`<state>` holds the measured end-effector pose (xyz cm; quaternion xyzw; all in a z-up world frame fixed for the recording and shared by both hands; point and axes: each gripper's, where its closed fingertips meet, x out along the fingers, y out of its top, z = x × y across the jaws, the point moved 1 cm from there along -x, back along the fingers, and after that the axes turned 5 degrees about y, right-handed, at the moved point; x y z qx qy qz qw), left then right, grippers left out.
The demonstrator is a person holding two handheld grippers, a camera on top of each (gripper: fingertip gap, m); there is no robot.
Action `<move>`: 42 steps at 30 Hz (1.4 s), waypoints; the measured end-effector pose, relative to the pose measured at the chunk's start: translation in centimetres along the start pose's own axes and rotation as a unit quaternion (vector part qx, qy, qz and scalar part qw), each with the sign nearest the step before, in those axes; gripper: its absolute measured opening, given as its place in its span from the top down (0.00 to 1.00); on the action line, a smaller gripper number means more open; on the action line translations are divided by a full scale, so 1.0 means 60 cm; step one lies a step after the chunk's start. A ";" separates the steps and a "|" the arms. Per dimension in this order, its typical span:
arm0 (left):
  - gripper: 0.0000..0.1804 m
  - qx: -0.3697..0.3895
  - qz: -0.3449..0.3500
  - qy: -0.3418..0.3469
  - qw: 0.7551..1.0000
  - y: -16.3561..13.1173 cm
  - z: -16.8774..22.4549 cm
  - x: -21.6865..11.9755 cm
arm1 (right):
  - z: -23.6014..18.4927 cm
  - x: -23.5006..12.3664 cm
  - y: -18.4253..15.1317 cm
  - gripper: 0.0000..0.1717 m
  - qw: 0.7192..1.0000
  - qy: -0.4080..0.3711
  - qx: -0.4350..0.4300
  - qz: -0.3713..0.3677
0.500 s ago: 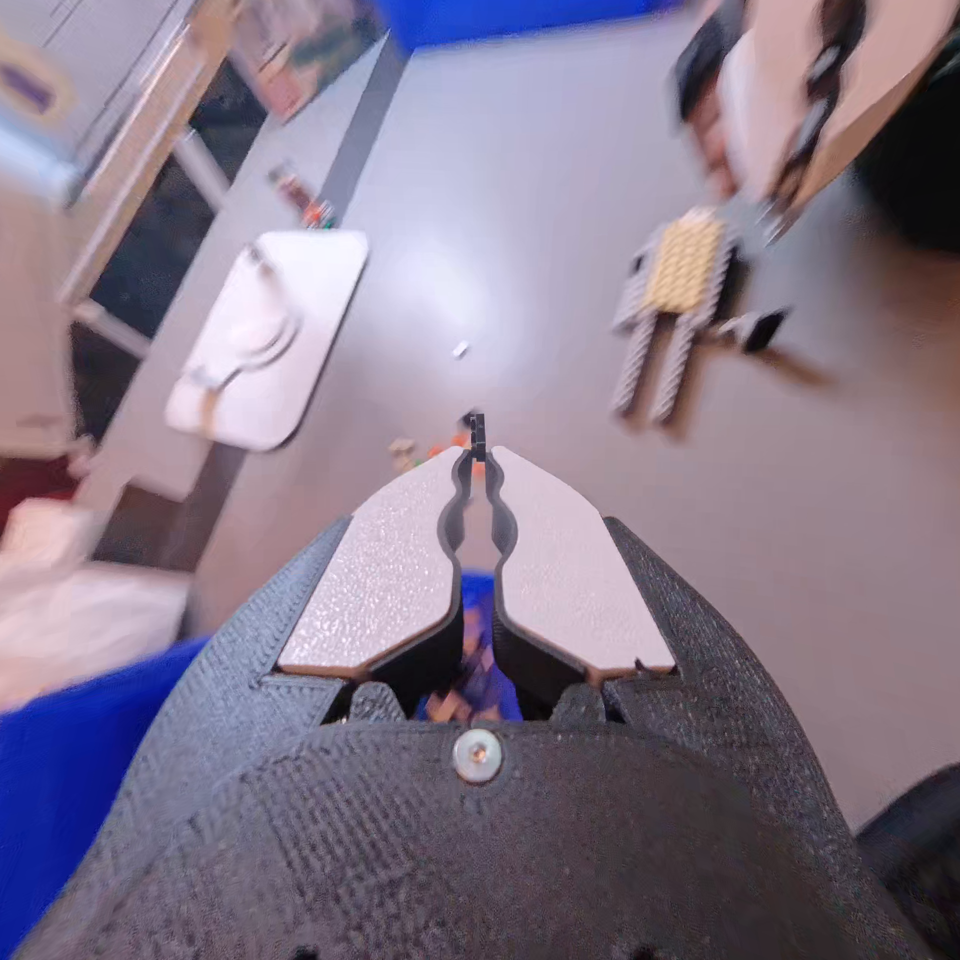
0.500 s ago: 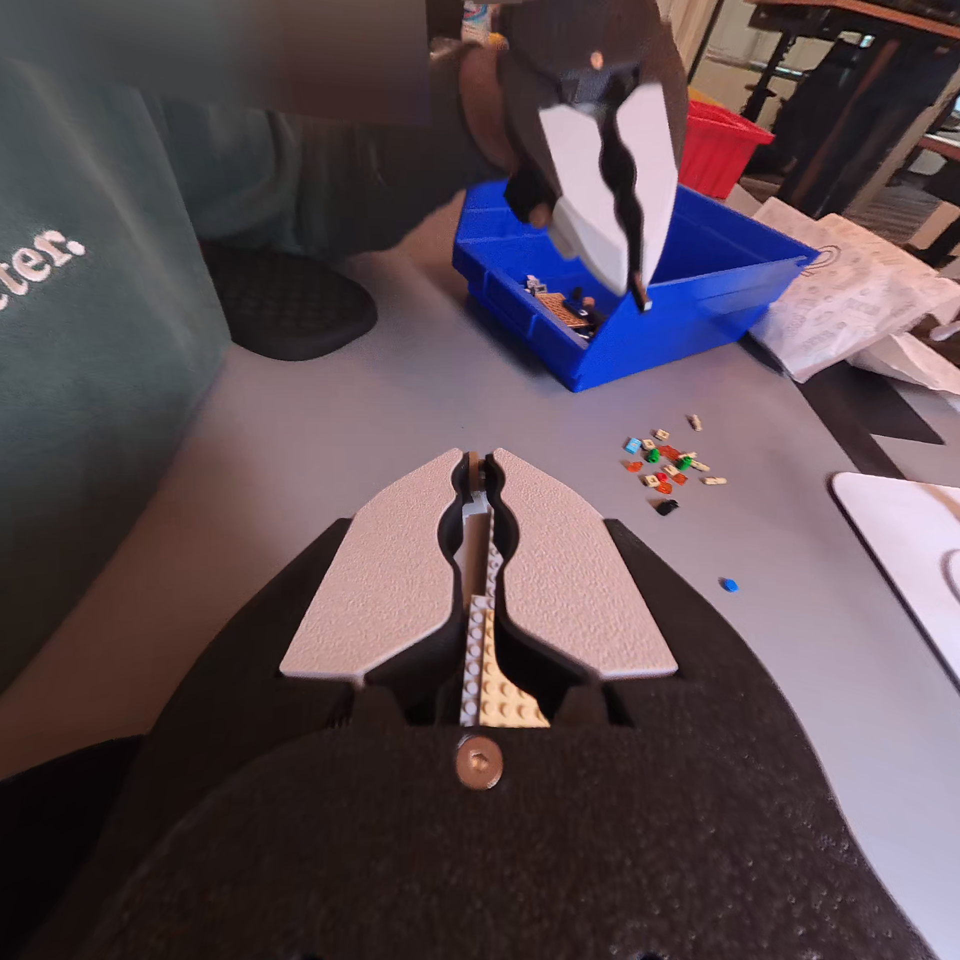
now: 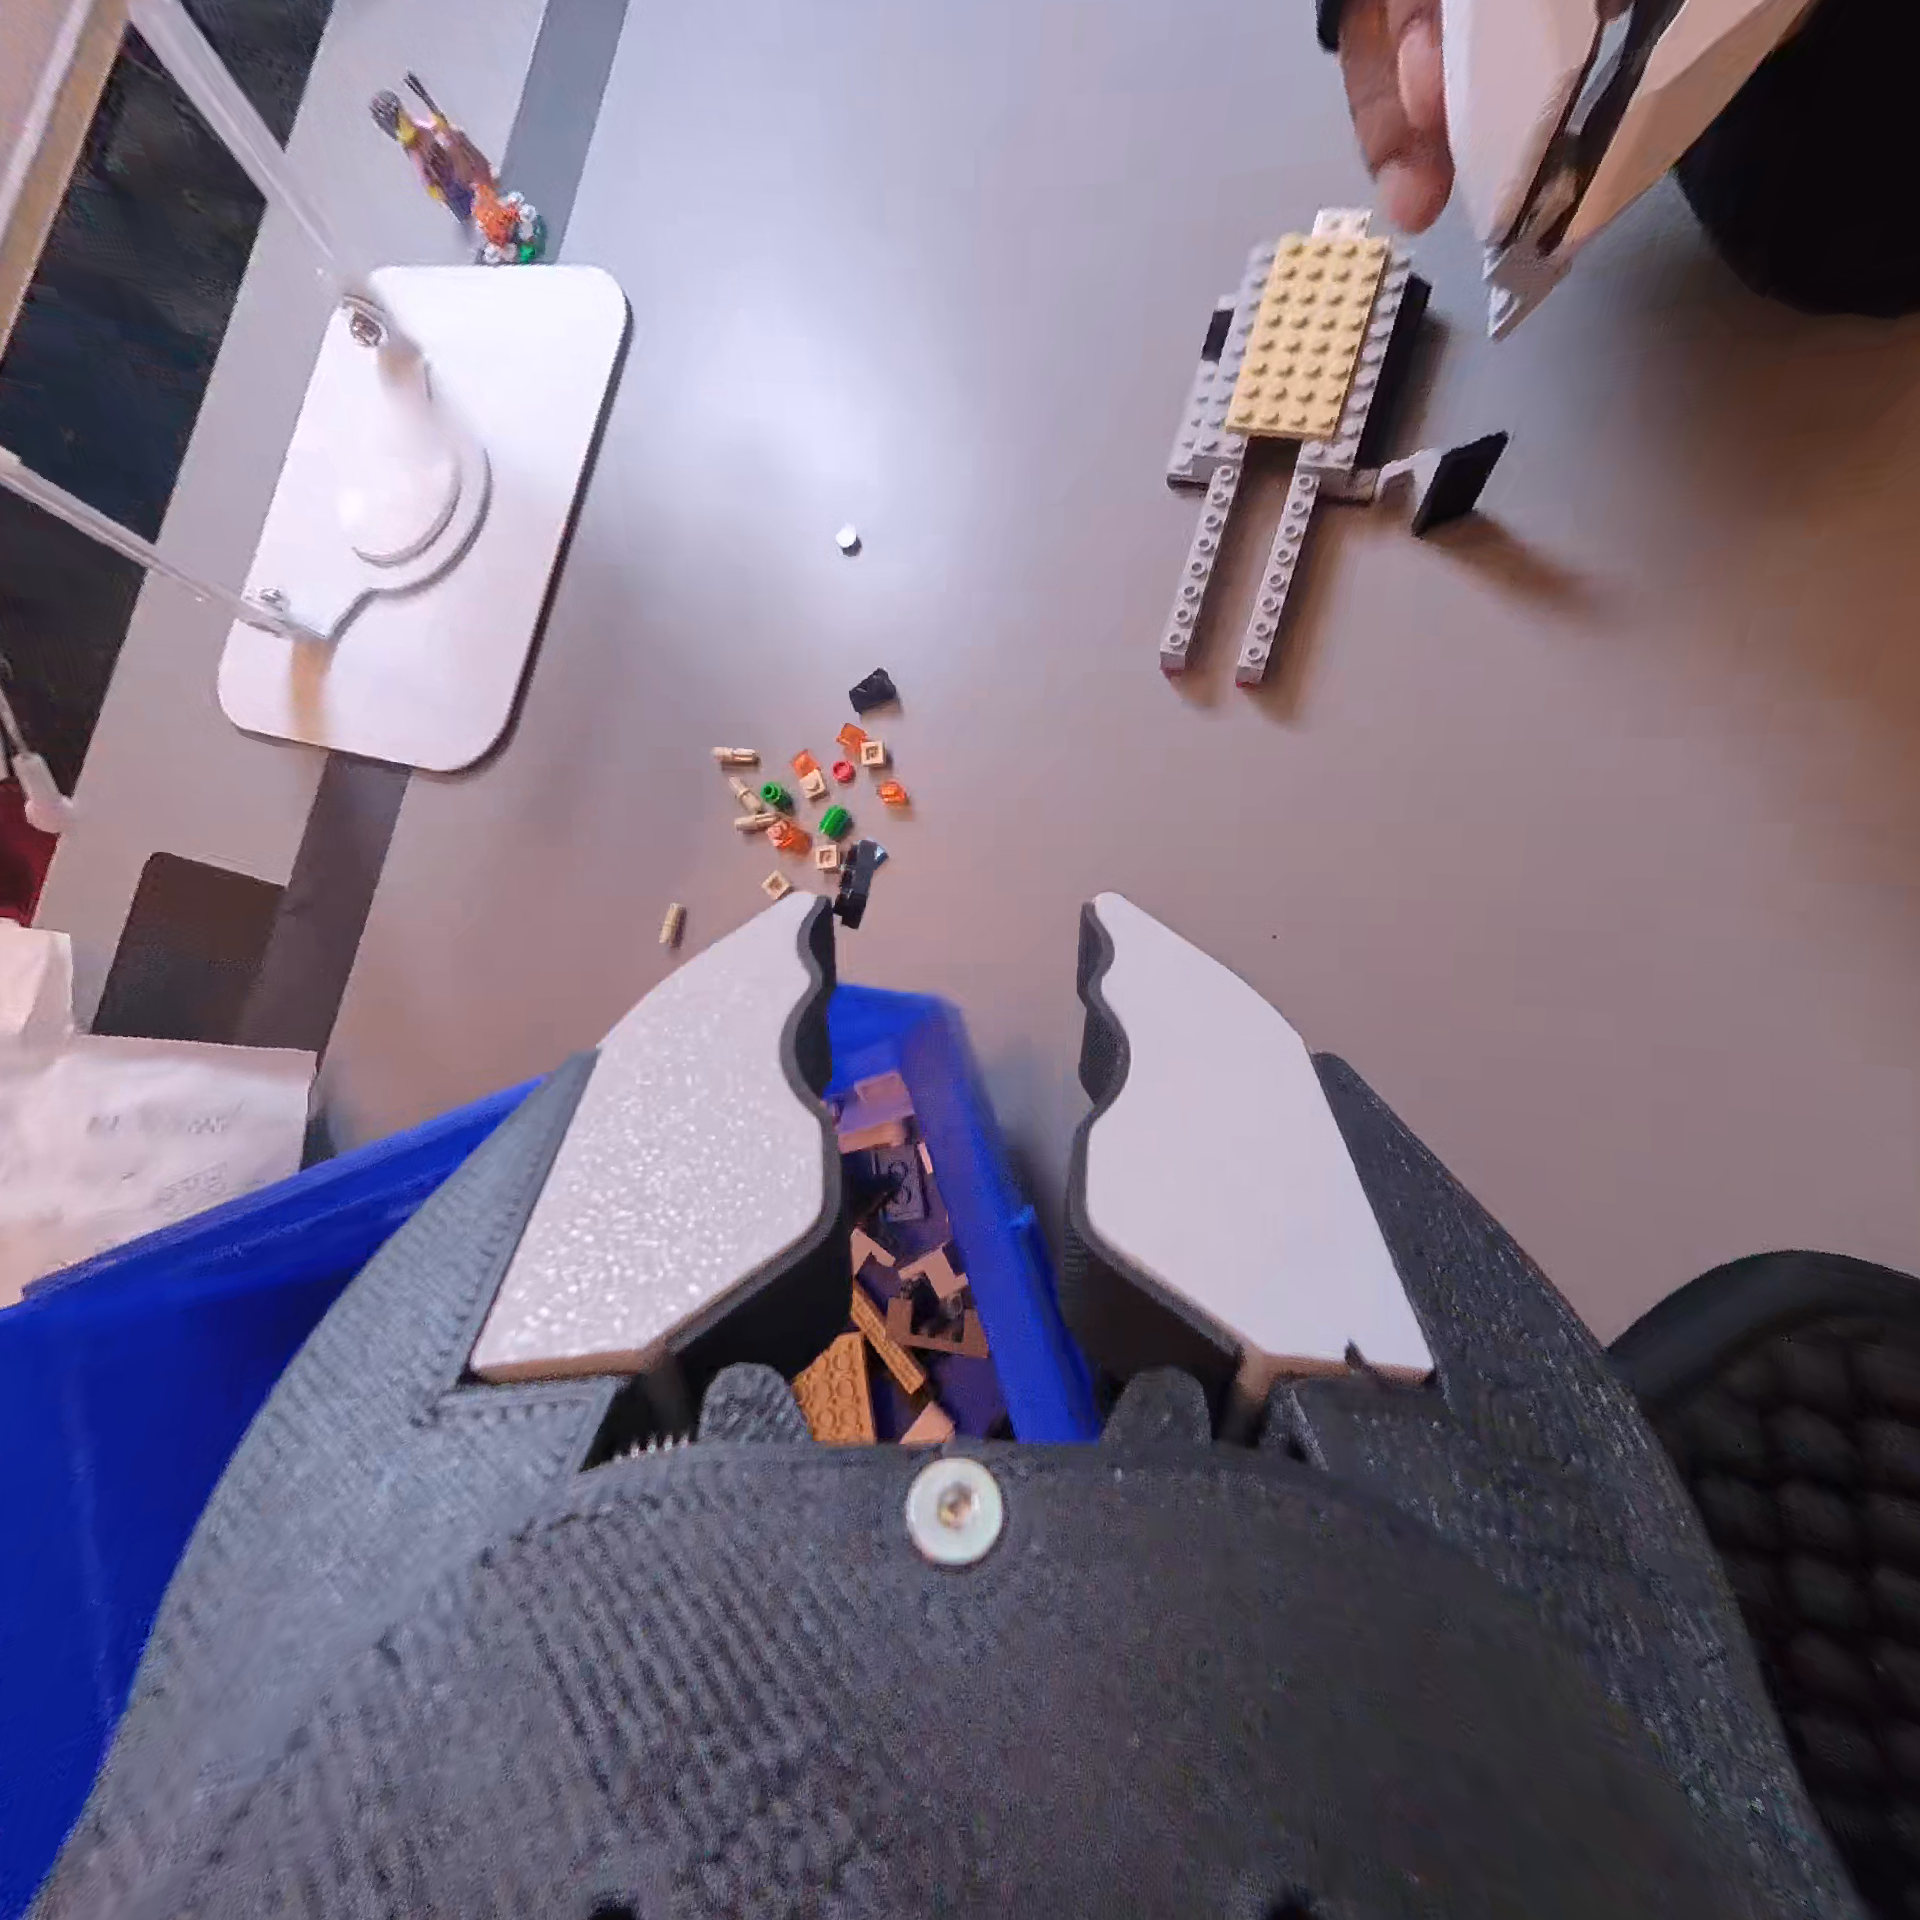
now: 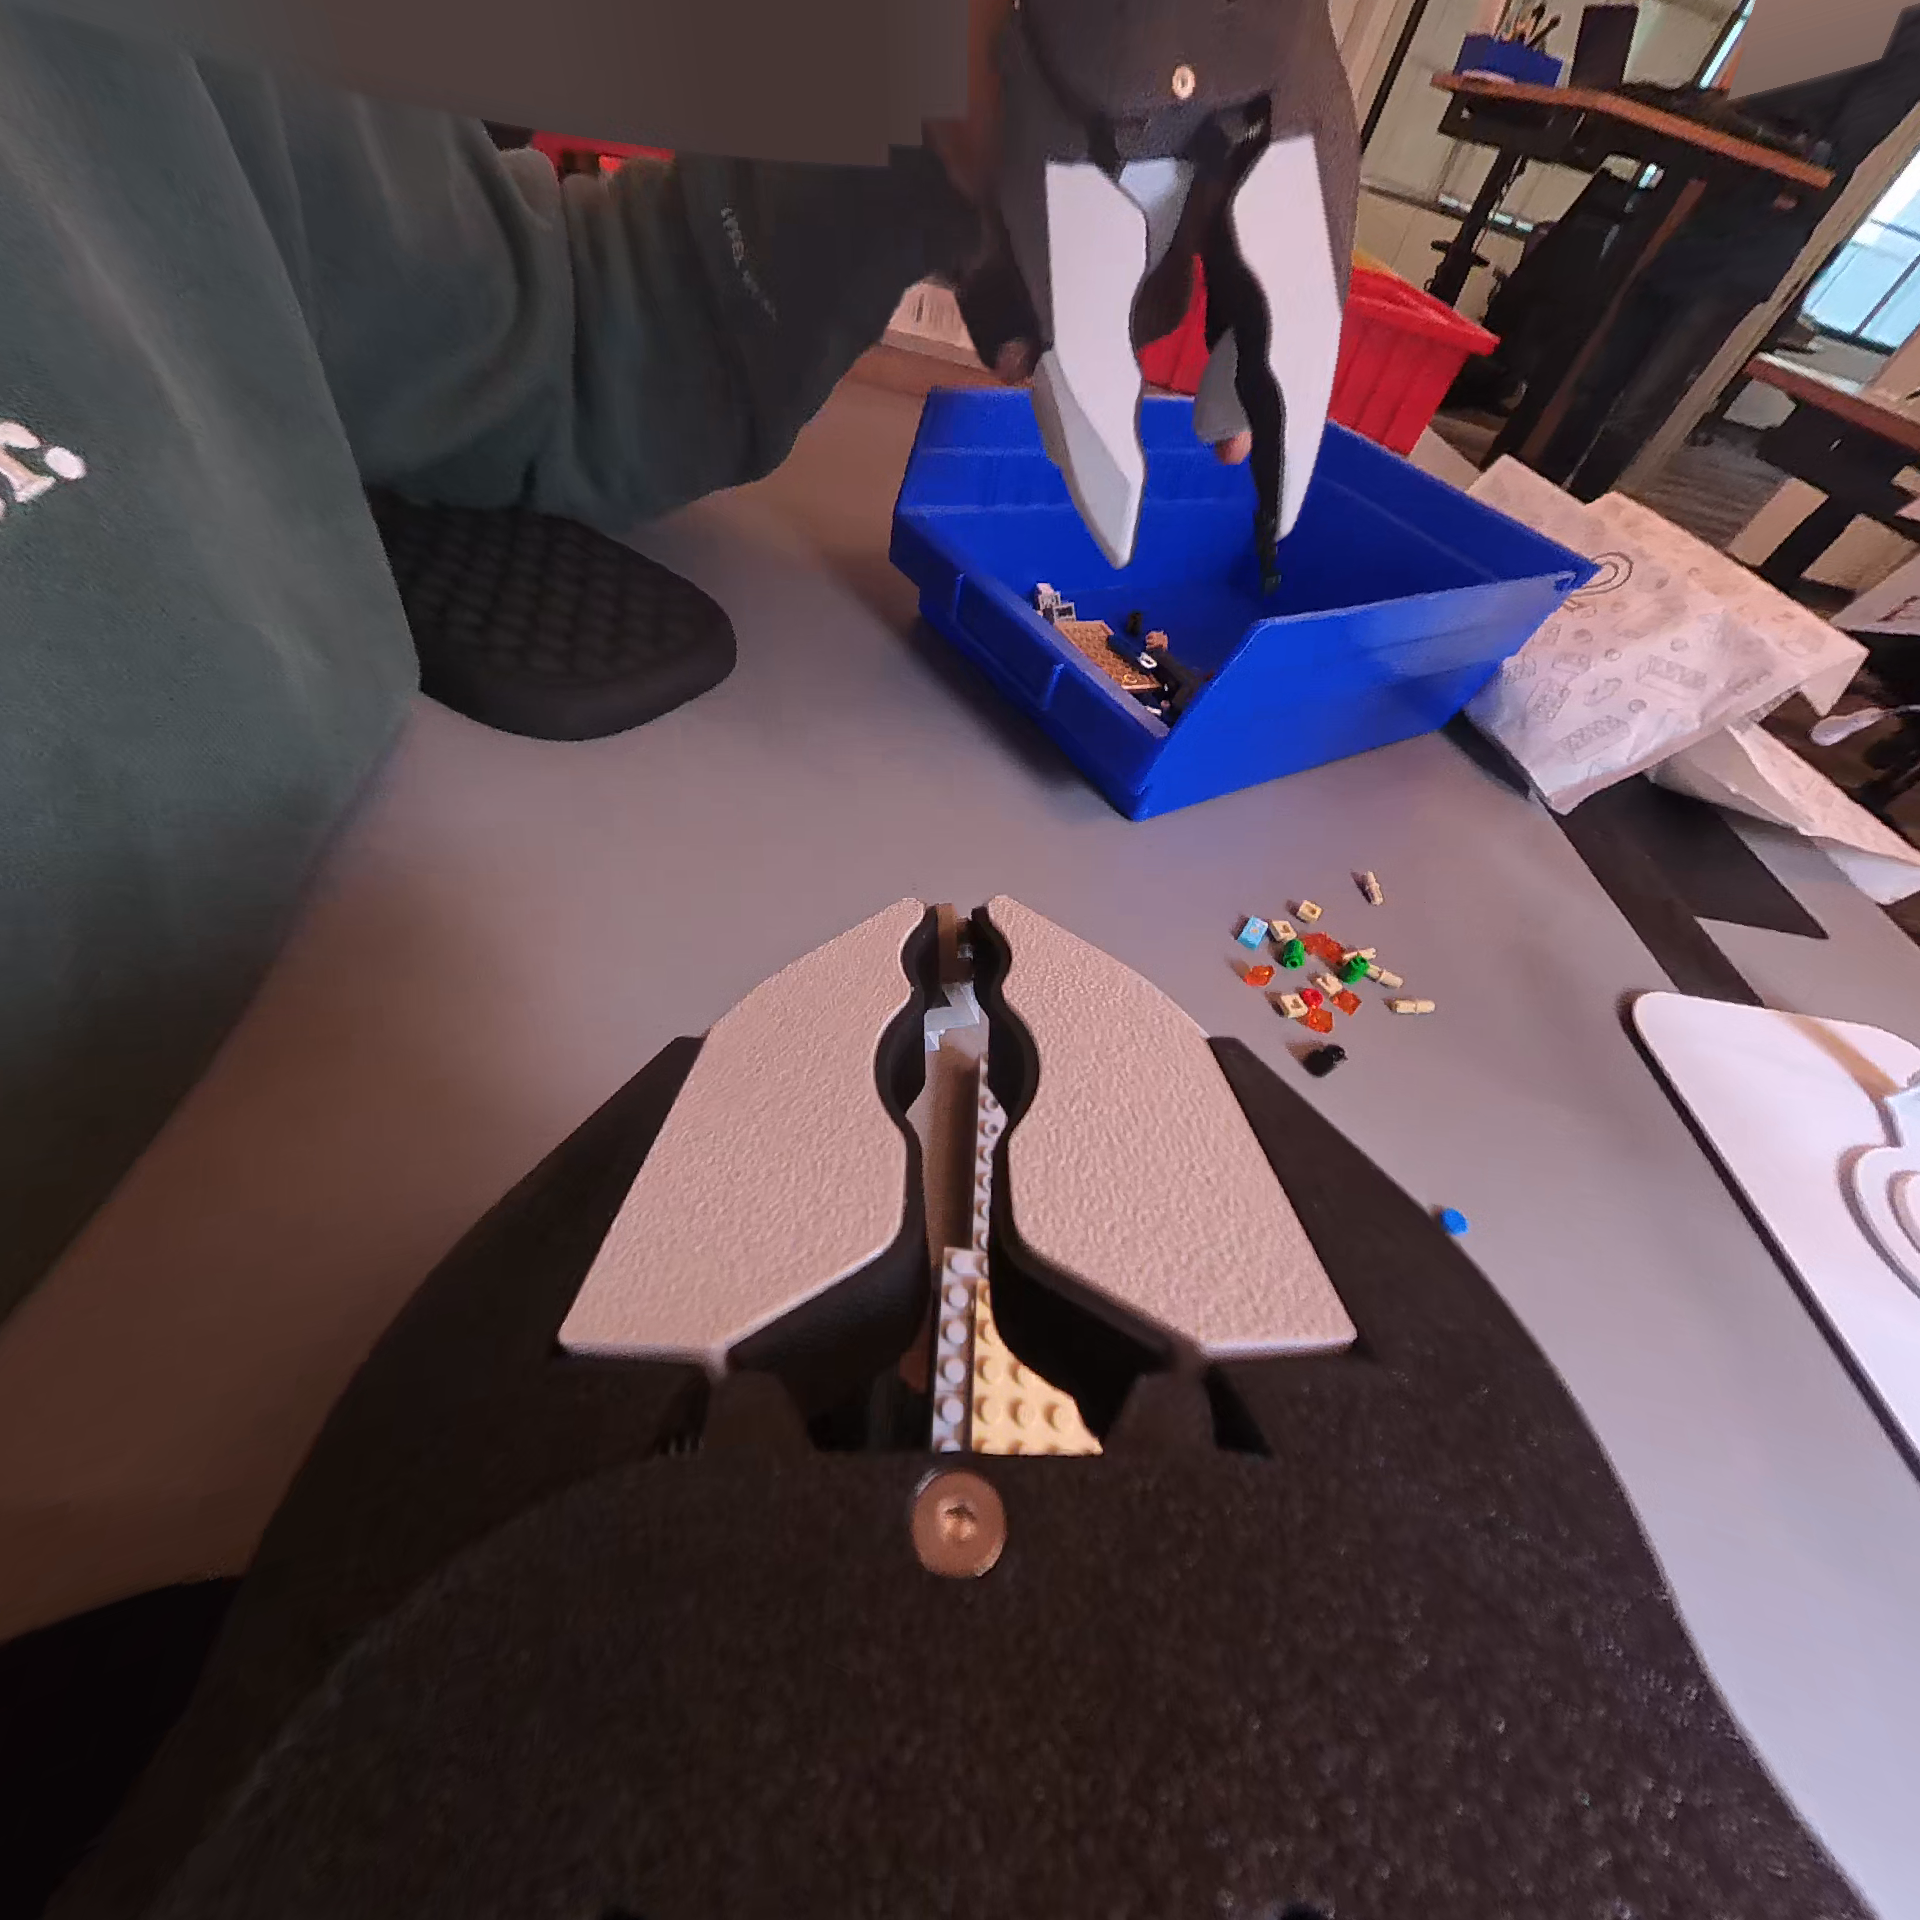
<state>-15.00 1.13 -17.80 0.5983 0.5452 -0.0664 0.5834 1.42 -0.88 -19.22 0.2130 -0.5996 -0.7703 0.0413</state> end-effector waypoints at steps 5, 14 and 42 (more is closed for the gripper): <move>0.76 0.009 -0.061 0.025 0.998 -0.035 -0.014 0.037 | -0.002 0.004 0.000 0.97 1.000 -0.004 -0.002 0.001; 0.78 0.002 -0.062 0.040 0.997 -0.043 -0.031 0.017 | 0.006 0.002 -0.005 0.97 1.000 -0.011 0.009 0.000; 0.67 0.075 -0.119 -0.048 0.989 -0.103 0.011 0.027 | 0.015 0.006 -0.018 0.97 0.999 -0.014 0.034 -0.009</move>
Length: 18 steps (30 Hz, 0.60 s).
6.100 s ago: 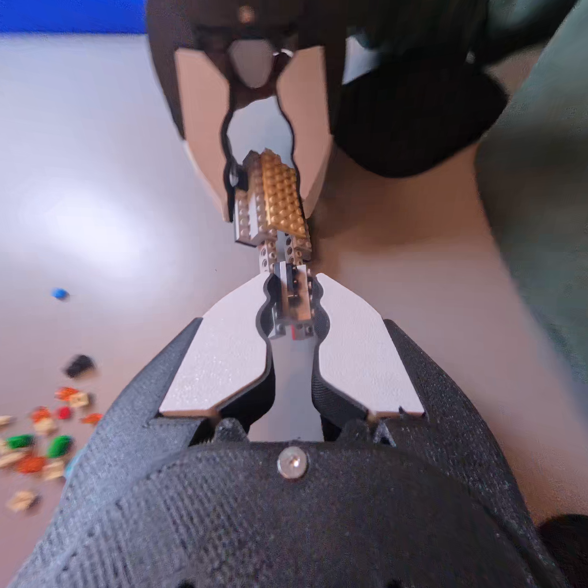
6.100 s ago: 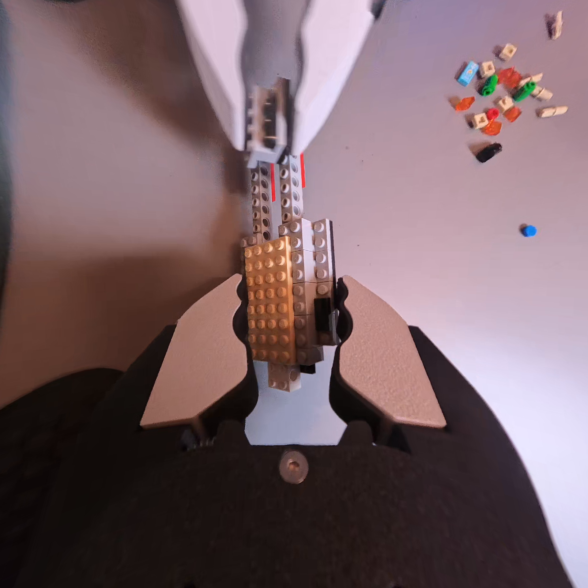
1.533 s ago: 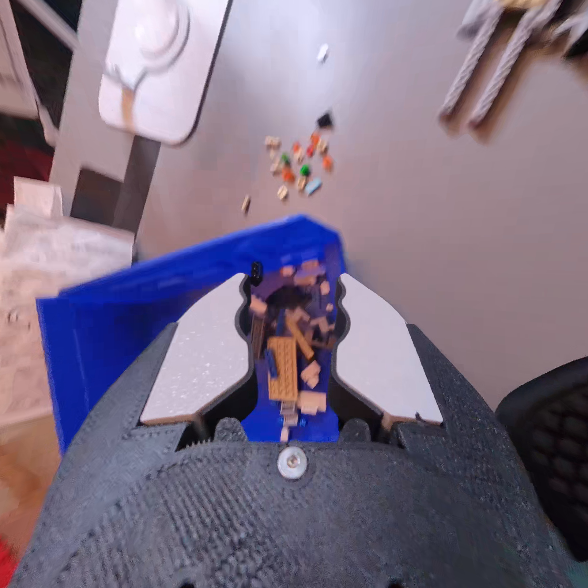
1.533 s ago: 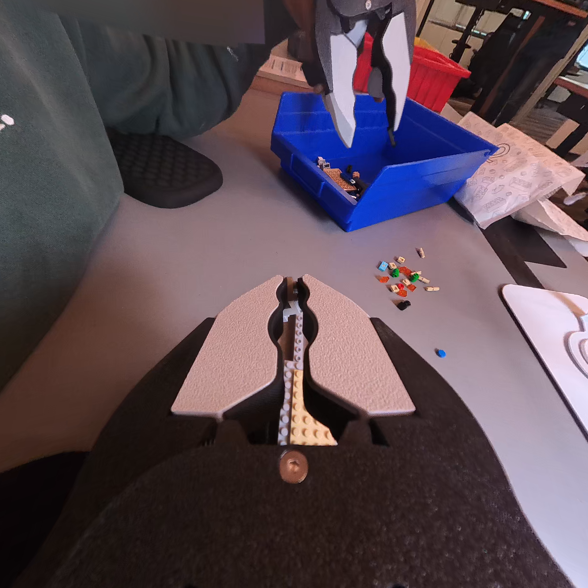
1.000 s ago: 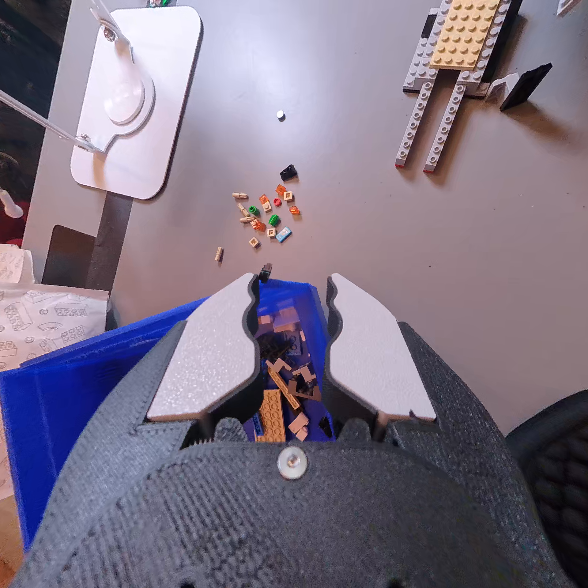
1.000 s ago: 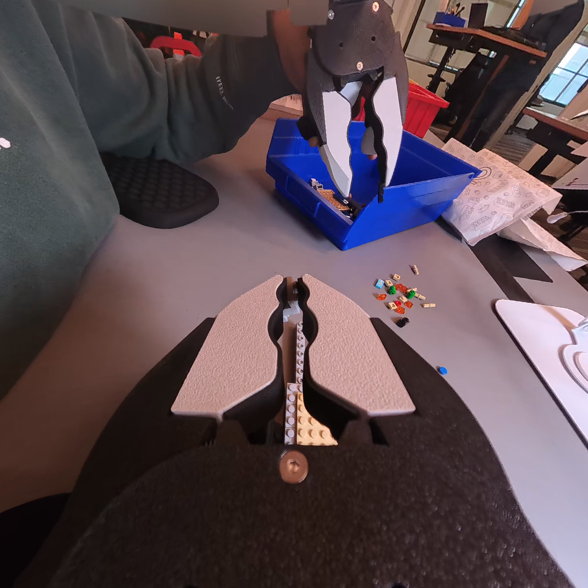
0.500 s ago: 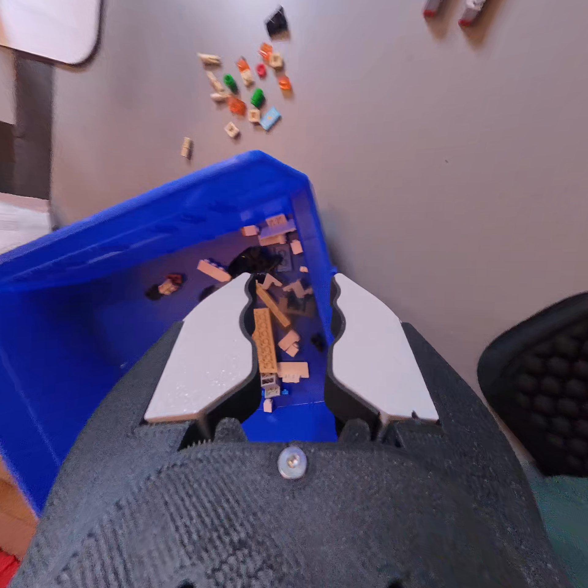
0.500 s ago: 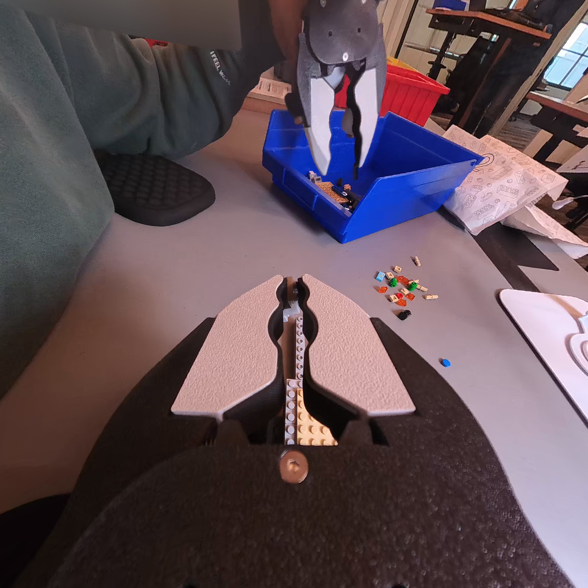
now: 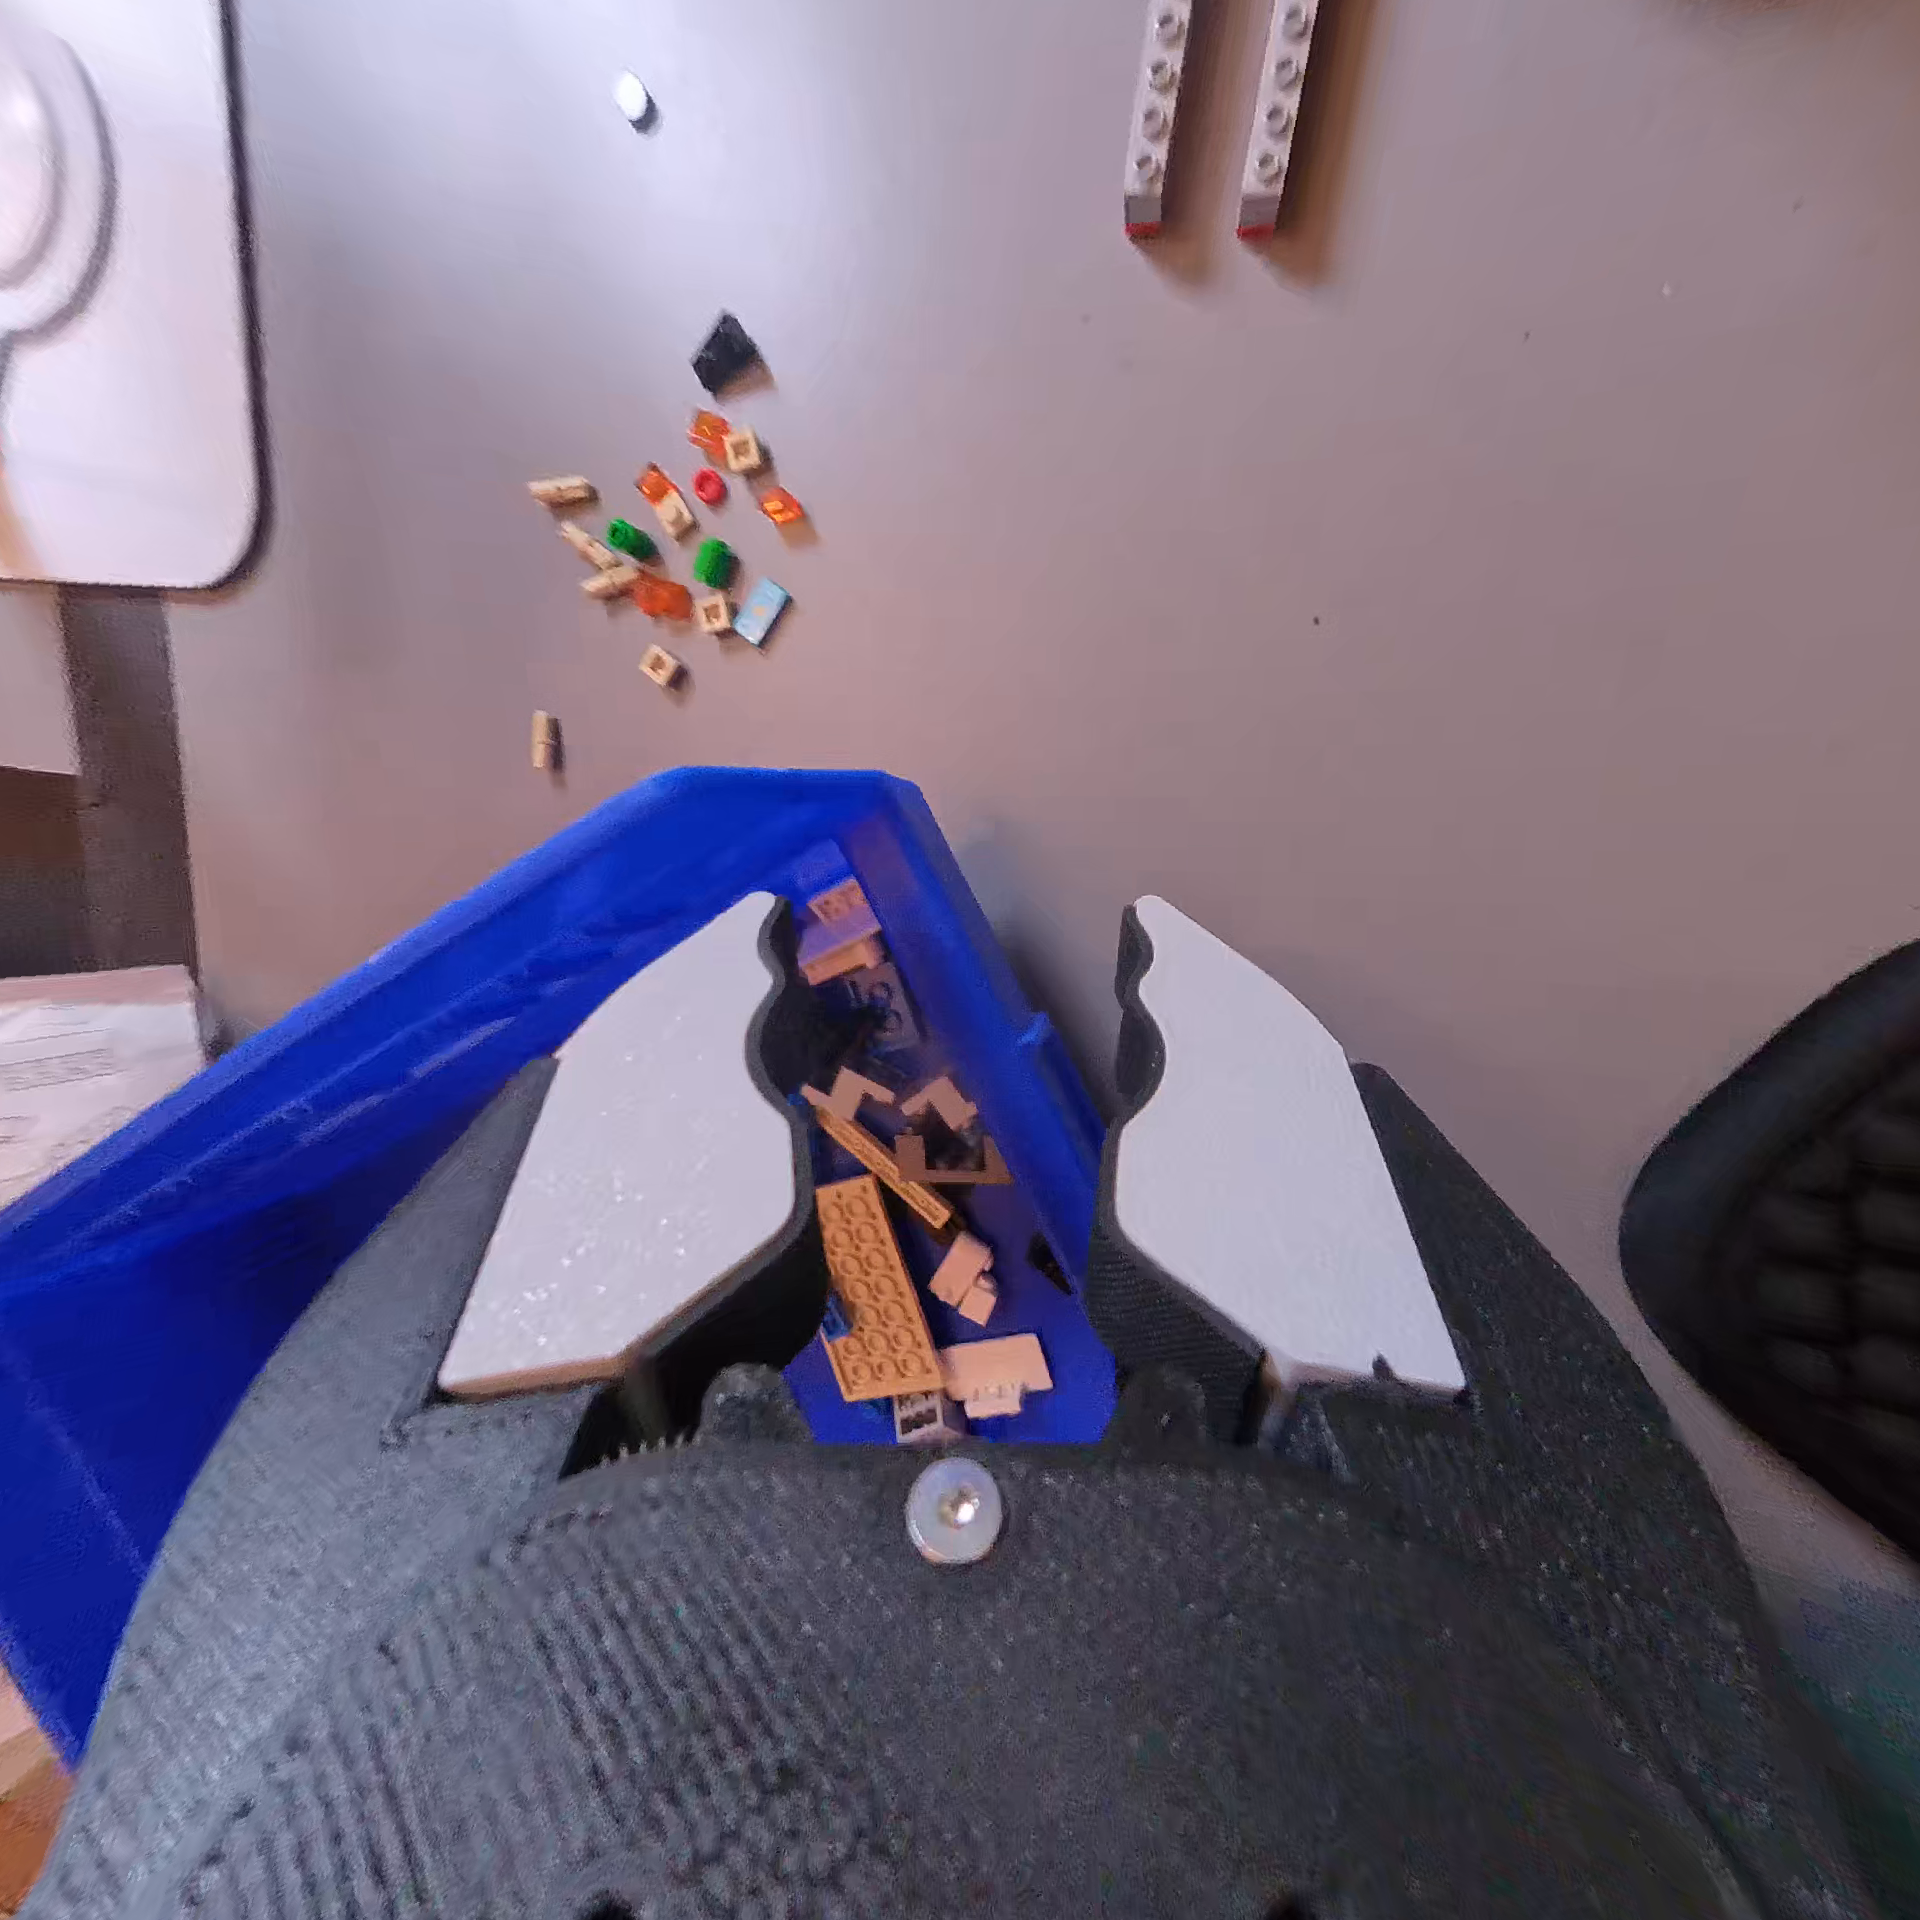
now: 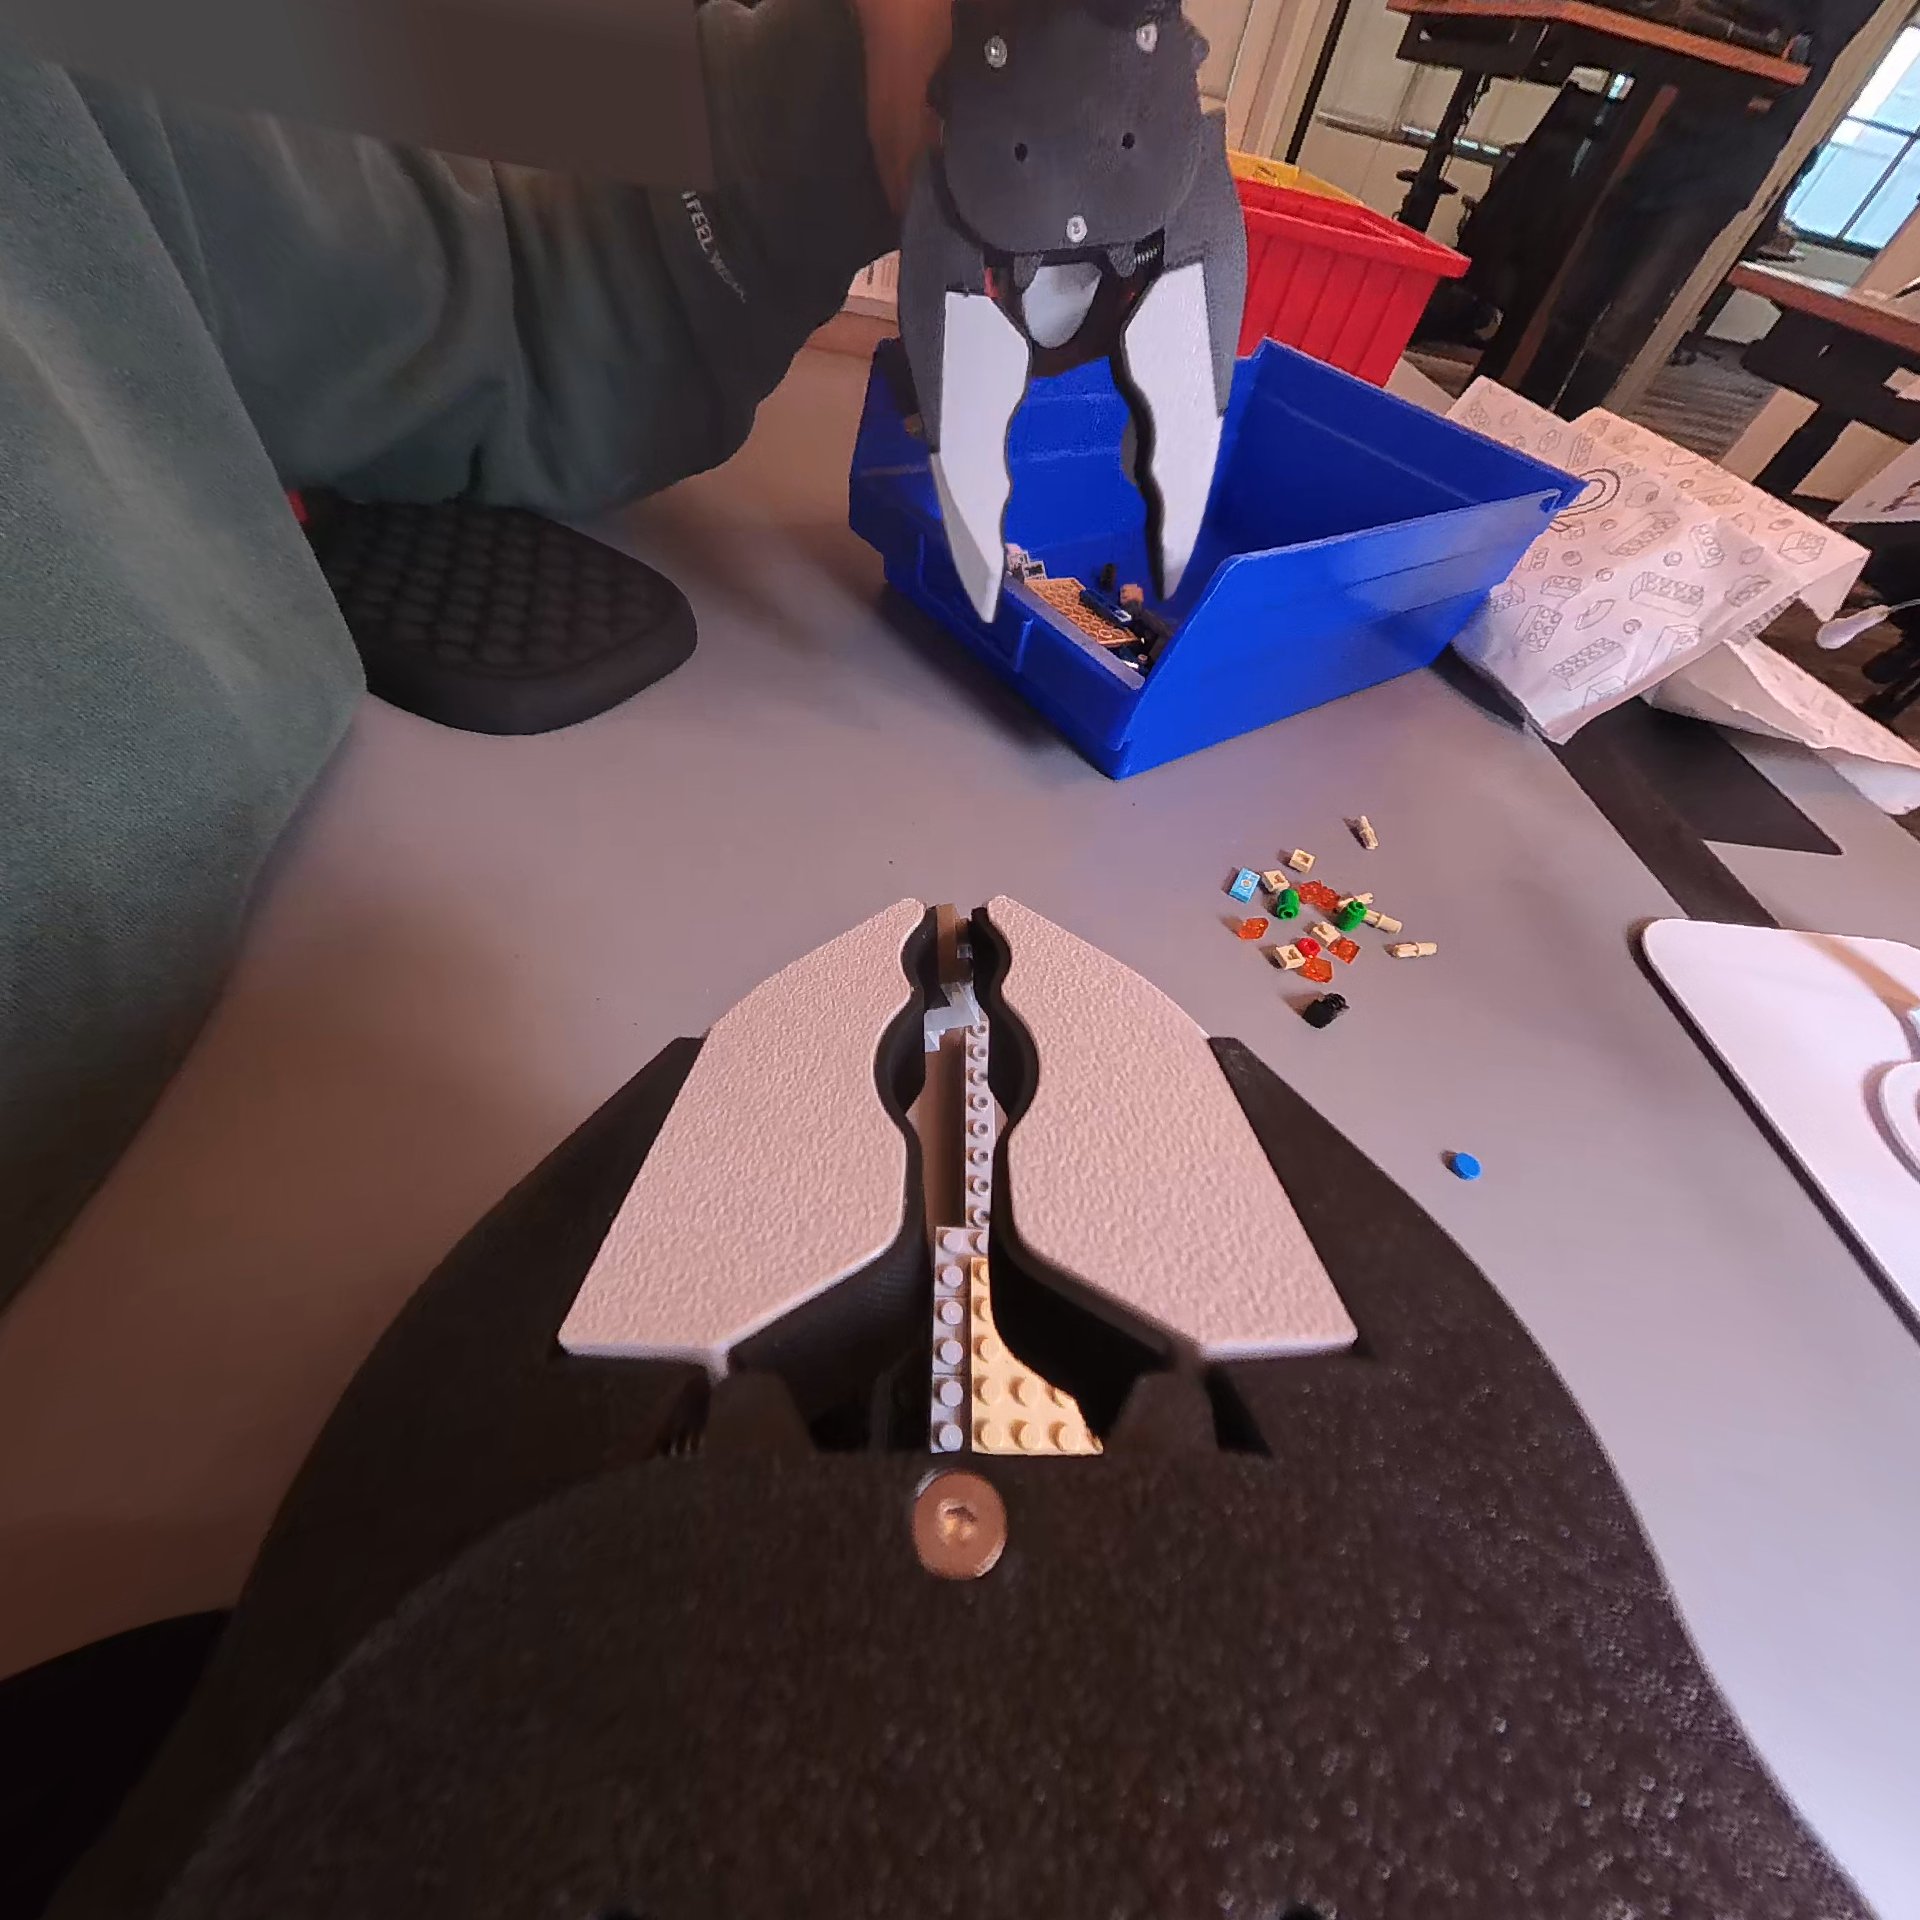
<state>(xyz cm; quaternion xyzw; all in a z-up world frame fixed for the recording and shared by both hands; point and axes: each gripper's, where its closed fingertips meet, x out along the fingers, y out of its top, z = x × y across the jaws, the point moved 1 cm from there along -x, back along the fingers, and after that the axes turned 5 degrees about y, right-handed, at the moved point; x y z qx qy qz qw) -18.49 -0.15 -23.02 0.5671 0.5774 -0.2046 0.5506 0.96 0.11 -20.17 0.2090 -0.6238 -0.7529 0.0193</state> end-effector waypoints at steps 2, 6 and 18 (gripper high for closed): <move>0.70 0.010 0.049 0.007 0.999 0.029 -0.001 -0.007 | 0.001 -0.001 0.007 0.97 1.000 -0.003 0.005 0.015; 0.83 0.007 0.251 -0.035 0.967 0.161 0.039 -0.022 | 0.001 -0.008 0.043 0.97 0.996 -0.011 0.019 0.085; 0.97 -0.056 0.430 -0.084 0.897 0.316 0.111 -0.007 | 0.005 -0.020 0.079 0.97 0.982 -0.016 0.065 0.175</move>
